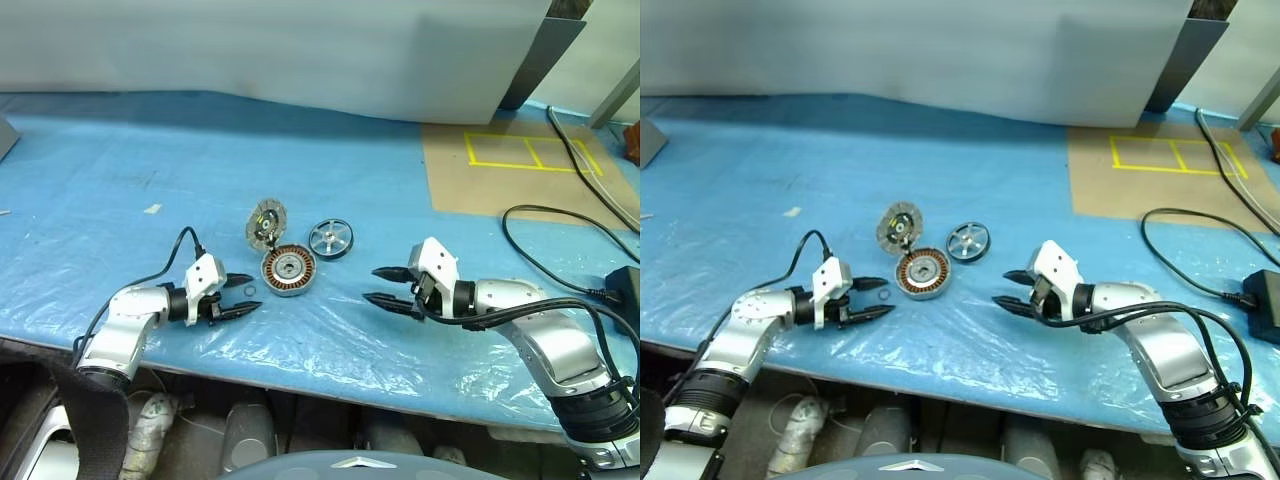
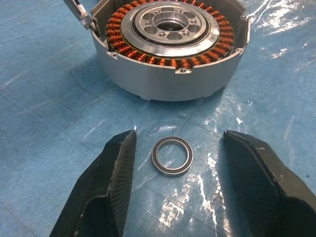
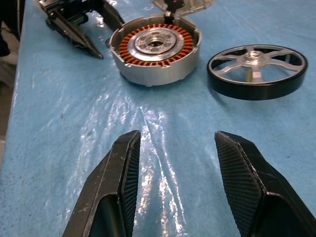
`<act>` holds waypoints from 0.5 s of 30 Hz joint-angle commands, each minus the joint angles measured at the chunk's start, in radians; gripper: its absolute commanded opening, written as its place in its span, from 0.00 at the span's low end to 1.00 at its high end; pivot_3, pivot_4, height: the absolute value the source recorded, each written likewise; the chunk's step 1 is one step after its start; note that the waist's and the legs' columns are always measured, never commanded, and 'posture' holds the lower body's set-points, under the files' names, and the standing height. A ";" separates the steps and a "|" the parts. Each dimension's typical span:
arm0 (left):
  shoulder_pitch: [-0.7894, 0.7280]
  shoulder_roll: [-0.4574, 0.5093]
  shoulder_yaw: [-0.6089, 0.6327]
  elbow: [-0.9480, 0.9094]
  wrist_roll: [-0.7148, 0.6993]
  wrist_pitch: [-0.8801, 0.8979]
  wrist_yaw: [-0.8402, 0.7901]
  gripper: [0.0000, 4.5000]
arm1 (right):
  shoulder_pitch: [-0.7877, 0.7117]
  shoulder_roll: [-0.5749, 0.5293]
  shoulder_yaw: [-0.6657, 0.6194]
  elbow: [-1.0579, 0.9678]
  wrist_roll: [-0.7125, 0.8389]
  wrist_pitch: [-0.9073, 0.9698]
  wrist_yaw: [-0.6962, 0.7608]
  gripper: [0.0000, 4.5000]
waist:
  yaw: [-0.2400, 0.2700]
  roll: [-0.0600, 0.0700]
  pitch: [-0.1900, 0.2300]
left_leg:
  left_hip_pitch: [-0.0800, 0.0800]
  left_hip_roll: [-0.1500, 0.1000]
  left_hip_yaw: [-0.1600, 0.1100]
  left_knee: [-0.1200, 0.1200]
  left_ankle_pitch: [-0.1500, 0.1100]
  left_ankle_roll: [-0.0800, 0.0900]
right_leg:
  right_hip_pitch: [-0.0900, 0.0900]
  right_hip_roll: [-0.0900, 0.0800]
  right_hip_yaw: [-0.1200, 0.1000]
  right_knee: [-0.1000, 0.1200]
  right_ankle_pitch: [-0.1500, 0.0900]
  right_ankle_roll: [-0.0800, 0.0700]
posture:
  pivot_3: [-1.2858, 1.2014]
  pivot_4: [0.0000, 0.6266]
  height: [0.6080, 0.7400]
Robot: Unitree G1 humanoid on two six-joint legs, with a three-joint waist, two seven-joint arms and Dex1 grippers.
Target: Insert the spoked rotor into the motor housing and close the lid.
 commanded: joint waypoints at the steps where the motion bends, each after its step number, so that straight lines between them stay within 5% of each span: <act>1: 0.010 -0.008 -0.025 0.060 0.032 -0.016 -0.003 0.57 | 0.002 -0.018 -0.005 -0.039 0.018 -0.024 0.035 0.55 | 0.000 0.000 0.000 | 0.000 0.000 0.000 0.000 0.000 0.000 | 0.000 0.000 0.000 0.000 0.000 0.000 | 0.52 0.24 1.00; 5: -0.003 -0.023 -0.028 0.095 0.052 -0.055 0.024 0.31 | -0.003 -0.023 -0.003 -0.040 0.020 -0.024 0.052 0.55 | 0.000 0.001 -0.001 | 0.000 0.000 0.000 0.000 -0.001 0.001 | 0.000 0.000 0.000 0.000 0.000 0.000 | 0.52 0.24 1.00; 15: -0.028 -0.020 -0.029 0.227 0.056 -0.132 -0.033 0.15 | -0.031 -0.017 0.001 -0.070 0.006 0.018 0.004 0.55 | 0.004 0.005 -0.003 | 0.001 0.000 0.000 0.000 -0.001 0.001 | 0.000 0.000 0.000 0.000 0.000 0.000 | 0.52 0.24 1.00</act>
